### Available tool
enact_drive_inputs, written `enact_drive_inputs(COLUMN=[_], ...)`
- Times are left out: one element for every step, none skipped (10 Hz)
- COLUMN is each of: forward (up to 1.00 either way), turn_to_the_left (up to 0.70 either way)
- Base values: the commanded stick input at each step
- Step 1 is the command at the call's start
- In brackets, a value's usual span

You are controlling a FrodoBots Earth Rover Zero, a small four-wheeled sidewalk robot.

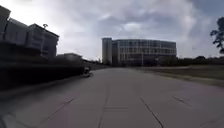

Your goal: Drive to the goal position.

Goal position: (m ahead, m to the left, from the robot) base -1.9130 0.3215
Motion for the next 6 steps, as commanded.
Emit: enact_drive_inputs(forward=[1.00,1.00,1.00,1.00,1.00,1.00], turn_to_the_left=[0.00,0.00,0.00,0.00,0.00,0.00])
